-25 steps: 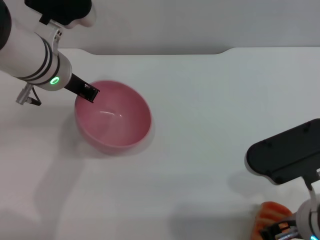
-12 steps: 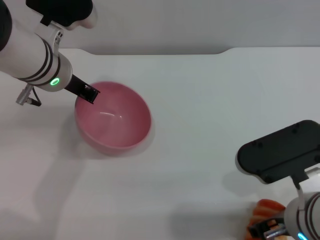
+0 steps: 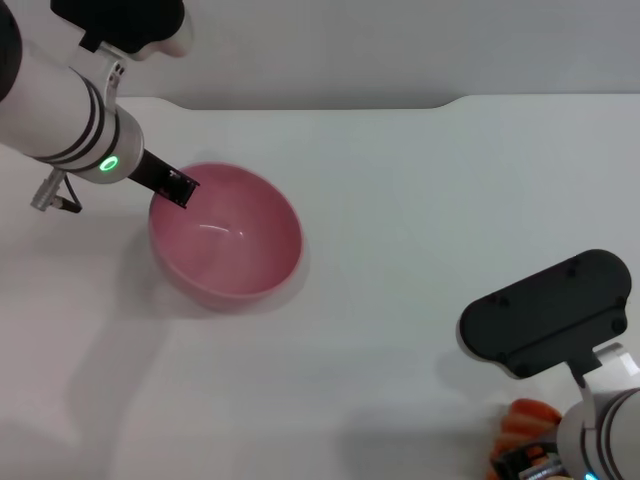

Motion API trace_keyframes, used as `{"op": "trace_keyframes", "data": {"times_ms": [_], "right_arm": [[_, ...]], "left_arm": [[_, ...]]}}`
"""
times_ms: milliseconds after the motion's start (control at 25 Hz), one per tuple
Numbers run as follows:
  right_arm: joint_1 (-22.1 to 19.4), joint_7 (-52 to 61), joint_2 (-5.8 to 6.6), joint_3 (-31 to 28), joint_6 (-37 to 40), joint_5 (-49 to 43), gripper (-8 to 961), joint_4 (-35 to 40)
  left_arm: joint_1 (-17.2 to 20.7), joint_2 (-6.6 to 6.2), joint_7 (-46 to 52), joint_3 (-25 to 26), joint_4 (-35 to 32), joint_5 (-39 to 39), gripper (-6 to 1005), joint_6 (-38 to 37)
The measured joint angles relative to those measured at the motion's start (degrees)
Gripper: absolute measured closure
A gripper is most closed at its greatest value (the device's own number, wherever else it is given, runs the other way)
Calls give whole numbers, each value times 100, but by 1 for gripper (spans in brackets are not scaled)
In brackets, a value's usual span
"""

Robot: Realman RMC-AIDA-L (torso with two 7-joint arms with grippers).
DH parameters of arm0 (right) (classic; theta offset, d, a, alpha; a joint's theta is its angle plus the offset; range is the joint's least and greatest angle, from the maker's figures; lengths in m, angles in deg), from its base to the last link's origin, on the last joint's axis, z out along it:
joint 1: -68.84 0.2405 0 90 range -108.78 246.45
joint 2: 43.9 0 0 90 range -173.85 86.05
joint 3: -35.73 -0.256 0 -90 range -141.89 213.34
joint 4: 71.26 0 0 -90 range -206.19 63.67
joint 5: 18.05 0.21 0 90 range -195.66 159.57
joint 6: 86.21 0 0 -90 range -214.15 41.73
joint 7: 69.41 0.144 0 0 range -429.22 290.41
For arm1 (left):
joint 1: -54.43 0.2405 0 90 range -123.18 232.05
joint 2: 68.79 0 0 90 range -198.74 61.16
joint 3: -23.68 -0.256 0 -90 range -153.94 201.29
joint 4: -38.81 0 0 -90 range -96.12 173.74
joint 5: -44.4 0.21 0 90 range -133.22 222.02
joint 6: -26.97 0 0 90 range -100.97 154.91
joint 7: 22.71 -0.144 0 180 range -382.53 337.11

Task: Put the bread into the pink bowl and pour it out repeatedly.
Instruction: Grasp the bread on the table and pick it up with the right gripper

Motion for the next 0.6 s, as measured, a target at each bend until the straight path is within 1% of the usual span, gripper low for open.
{"op": "trace_keyframes", "data": {"times_ms": [40,240,440,600], "right_arm": [[6,-56,3,8,-6,-6,200,7],[16,-289,10,-12,31,14,355,-10],[49,-323,10,49,123,-106,422,26],[78,-301,9,66,277,-265,439,57]], "left_arm": [[9,0,0,0,-4,-1,952,0],[42,0,-48,0,-8,-12,952,-1],[54,0,-64,0,-4,-14,952,-30],[58,5,-65,-3,8,-16,952,-47]]}}
